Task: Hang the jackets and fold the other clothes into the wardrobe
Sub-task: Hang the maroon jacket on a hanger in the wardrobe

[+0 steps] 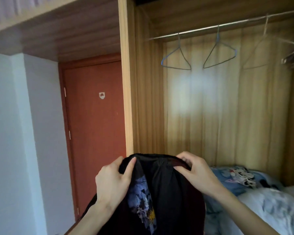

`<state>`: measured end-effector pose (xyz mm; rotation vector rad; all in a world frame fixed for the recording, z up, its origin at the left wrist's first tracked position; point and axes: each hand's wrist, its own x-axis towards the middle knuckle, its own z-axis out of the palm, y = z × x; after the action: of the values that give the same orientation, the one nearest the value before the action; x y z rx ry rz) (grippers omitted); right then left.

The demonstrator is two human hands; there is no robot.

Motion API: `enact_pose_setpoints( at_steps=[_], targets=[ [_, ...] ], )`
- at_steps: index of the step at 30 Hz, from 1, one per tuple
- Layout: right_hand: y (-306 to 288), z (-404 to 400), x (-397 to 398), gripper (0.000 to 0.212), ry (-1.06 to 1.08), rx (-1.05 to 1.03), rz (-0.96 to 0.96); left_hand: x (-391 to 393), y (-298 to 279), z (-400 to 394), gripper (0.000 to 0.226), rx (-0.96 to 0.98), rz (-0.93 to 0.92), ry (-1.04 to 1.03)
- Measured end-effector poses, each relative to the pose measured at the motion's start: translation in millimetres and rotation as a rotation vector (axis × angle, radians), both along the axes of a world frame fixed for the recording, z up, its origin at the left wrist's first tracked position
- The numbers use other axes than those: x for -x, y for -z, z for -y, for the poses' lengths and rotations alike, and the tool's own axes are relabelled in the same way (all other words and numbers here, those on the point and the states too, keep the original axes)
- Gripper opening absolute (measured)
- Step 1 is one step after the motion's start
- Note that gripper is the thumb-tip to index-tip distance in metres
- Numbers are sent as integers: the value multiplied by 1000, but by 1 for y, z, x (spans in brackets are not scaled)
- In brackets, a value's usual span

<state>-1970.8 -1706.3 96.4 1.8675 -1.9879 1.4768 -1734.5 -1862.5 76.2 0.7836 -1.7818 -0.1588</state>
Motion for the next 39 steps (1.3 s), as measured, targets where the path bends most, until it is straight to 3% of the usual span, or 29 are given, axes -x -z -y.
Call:
enact_pose_setpoints(
  at_steps=[6, 10, 14, 19, 26, 29, 33, 35, 39],
  targets=[
    [-34, 19, 76, 6, 26, 5, -23, 78, -56, 17, 54, 61, 42, 50],
    [-44, 41, 133, 23, 27, 44, 53, 125, -85, 33, 55, 111, 100, 79],
    [-57, 58, 174, 26, 5, 35, 65, 166, -108, 50, 49, 147, 141, 74],
    [-77, 79, 210, 10, -9, 38, 40, 201, -130, 71, 47, 187, 159, 60],
    [-105, 109, 228, 11, -13, -26, -24, 226, -163, 93, 46, 165, 122, 71],
    [-119, 119, 233, 21, 5, -59, -25, 233, -175, 102, 47, 157, 96, 60],
    [-148, 123, 223, 47, -45, -219, 117, 242, -189, 113, 46, 163, 68, 41],
    [-175, 130, 212, 48, -4, -94, 236, 247, -196, 117, 45, 164, 82, 40],
    [-257, 165, 194, 29, 24, 275, 529, 256, -208, 120, 41, 80, 95, 62]
  ],
)
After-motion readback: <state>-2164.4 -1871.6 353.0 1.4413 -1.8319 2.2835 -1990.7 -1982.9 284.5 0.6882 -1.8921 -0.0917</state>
